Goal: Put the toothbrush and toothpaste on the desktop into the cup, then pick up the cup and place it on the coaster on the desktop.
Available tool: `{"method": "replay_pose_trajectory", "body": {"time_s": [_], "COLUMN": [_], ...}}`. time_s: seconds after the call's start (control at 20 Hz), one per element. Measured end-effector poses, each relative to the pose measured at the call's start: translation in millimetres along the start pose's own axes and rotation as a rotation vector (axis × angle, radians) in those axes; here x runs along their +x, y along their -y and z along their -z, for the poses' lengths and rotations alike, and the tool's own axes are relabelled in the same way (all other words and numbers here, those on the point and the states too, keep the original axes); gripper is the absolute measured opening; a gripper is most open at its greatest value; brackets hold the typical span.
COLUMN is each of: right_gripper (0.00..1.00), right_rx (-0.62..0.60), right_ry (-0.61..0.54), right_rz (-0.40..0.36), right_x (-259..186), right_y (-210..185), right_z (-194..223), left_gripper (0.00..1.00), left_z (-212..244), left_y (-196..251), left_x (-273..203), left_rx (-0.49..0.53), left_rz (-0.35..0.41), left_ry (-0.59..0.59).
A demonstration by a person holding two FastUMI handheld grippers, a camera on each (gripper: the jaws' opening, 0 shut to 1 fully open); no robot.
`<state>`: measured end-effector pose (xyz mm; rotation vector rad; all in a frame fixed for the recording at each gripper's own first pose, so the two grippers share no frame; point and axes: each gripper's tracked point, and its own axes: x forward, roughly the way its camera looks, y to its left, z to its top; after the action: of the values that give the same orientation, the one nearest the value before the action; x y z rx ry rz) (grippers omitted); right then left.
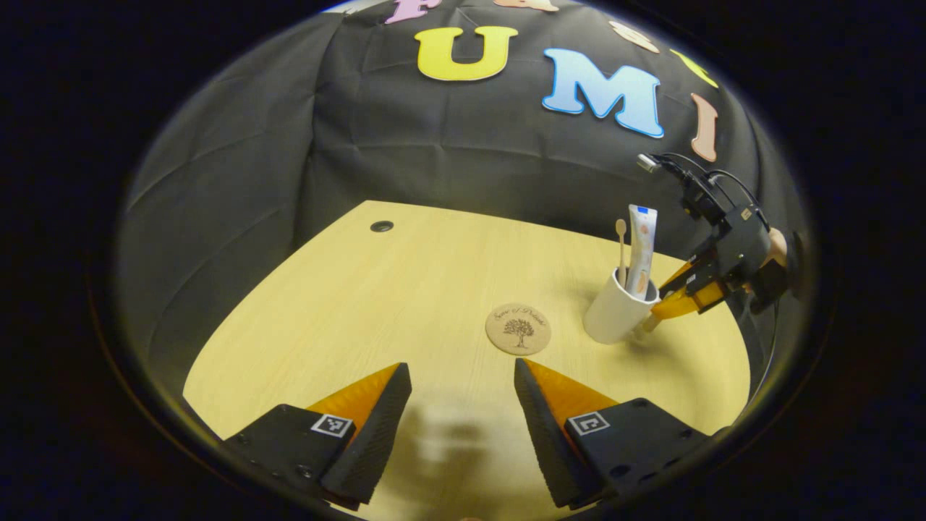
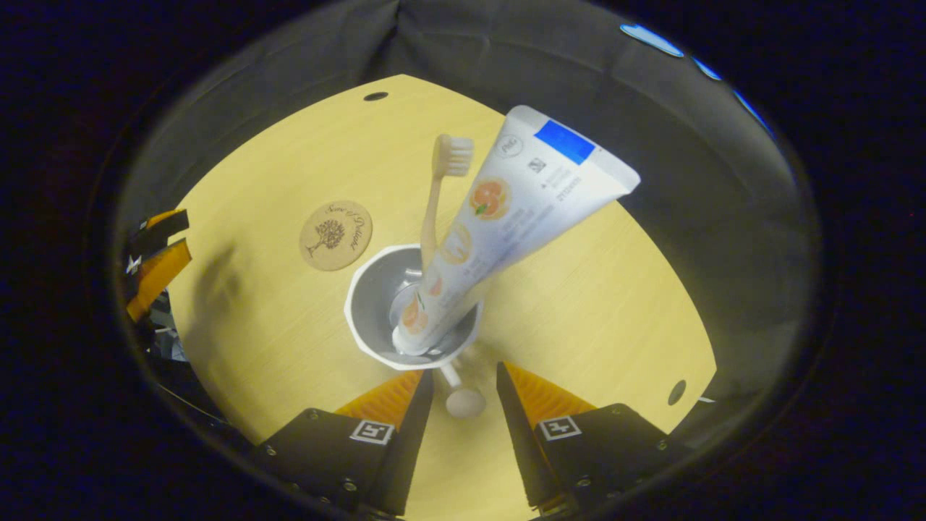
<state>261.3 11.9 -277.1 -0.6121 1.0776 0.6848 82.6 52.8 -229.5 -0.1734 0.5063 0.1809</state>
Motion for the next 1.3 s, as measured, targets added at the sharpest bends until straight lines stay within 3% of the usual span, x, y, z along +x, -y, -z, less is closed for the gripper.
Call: {"method": "replay_pose_trajectory", "body": {"time_s": [0.05,0.25,0.3,0.35,0.5,0.75,1.0,1.3], "right_gripper": [0.58,0.36,0.36,0.24,0.24,0.08,0.08,0.08], "right_rx": [0.000,0.004,0.004,0.012,0.031,0.027,0.060,0.044], "right_ry": [-0.009,-0.017,-0.018,-0.001,-0.004,0.031,0.032,0.029], "right_rz": [-0.008,-0.035,-0.036,-0.043,-0.057,-0.044,-0.047,-0.039], "right_x": [0.4,11.9,16.2,4.1,10.0,10.4,11.6,7.9], "right_y": [-1.4,-4.0,-3.5,-1.2,-3.1,-4.0,-5.6,-5.7], "right_z": [0.1,2.2,3.0,-5.0,2.0,0.6,0.1,-3.0], "left_gripper": [0.90,0.93,0.92,0.92,0.92,0.94,0.90,0.92], "left_z": [0.7,1.4,2.2,2.2,-0.1,0.1,0.2,2.5], "left_y": [-2.4,-9.6,-9.8,-10.4,-8.9,-7.5,-8.2,-3.1], "left_x": [0.6,2.7,3.6,4.3,9.2,15.2,19.8,24.3], "left_rx": [-0.002,-0.010,-0.009,-0.007,-0.009,-0.006,0.002,-0.004], "left_rz": [-0.006,-0.027,-0.029,-0.032,-0.032,-0.033,-0.038,-0.031], "left_ry": [-0.002,-0.004,-0.003,-0.004,-0.003,-0.003,-0.005,-0.009]}}
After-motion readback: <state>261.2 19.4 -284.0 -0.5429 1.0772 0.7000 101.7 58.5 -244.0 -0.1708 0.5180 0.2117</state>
